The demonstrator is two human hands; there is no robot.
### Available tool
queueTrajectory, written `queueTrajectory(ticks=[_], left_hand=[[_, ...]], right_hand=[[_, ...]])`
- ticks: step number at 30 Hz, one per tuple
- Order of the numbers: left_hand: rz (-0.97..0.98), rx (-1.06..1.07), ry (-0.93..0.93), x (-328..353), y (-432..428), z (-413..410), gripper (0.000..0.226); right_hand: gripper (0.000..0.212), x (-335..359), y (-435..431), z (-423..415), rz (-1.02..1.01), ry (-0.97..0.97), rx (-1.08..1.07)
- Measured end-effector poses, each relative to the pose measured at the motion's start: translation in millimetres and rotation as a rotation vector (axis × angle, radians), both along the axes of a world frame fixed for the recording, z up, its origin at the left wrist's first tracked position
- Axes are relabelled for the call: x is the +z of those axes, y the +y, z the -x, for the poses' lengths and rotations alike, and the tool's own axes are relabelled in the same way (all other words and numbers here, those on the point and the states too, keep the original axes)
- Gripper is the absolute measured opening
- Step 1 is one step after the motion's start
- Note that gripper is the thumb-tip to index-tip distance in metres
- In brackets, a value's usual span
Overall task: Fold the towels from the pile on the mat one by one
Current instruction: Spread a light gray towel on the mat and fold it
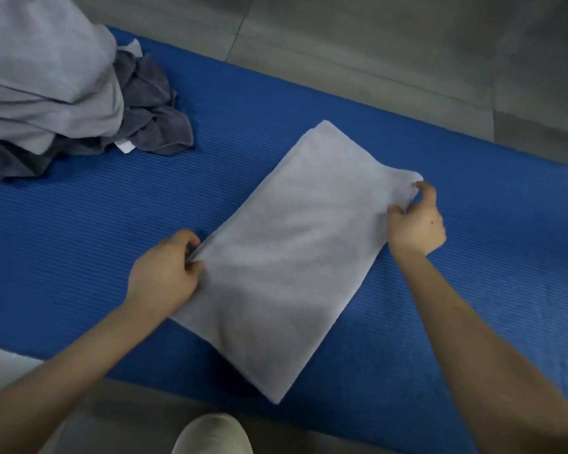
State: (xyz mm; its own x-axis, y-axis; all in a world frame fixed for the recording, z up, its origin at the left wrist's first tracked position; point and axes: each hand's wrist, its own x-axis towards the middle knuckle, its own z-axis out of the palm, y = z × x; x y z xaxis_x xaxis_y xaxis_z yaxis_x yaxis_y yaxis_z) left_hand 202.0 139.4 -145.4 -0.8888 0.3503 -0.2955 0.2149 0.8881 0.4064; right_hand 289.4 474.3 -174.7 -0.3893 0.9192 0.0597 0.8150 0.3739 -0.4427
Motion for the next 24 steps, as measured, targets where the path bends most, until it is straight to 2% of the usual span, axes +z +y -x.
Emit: queueTrajectory(ticks=[6,9,11,12,14,16,17,19,22,24], left_hand=[[-0.007,-0.378,0.291,-12.6,104.2,72.5,0.035],[0.027,-0.498,0.434,-15.9,147.3,79.3,0.036],[0.010,-0.525,0.485,-18.1,157.0,67.8,0.034],[-0.037,-0.554,0.508,-18.8,156.2,56.8,0.030],[-0.180,-0.675,0.534,-18.1,144.6,25.5,0.020],[-0.257,-0.876,0.461,-20.7,121.4,-7.4,0.030],[-0.248,-0.962,0.402,-23.6,107.6,-21.6,0.033],[-0.158,-1.074,0.314,-31.0,81.3,-41.7,0.039],[0.010,-1.097,0.323,-31.9,64.6,-51.1,0.060],[0.000,-1.080,0.358,-25.8,63.2,-49.9,0.056]], right_hand=[[0.046,9.8,-4.6,-114.4,0.055,0.034,-0.312],[0.042,6.7,-19.2,-151.6,0.109,-0.054,-0.321],[0.041,5.7,-23.0,-169.5,0.065,-0.109,-0.292],[0.041,4.4,-21.3,-178.3,-0.029,-0.142,-0.226],[0.042,1.8,-13.9,-193.9,-0.268,-0.192,0.048],[0.036,0.3,-1.3,-205.2,-0.446,-0.228,0.423],[0.034,-0.5,7.3,-208.1,-0.483,-0.257,0.587],[0.034,-2.6,28.9,-208.6,-0.478,-0.344,0.778],[0.031,-3.7,54.0,-202.4,-0.462,-0.417,0.895],[0.030,0.6,61.1,-197.6,-0.484,-0.427,0.973]])
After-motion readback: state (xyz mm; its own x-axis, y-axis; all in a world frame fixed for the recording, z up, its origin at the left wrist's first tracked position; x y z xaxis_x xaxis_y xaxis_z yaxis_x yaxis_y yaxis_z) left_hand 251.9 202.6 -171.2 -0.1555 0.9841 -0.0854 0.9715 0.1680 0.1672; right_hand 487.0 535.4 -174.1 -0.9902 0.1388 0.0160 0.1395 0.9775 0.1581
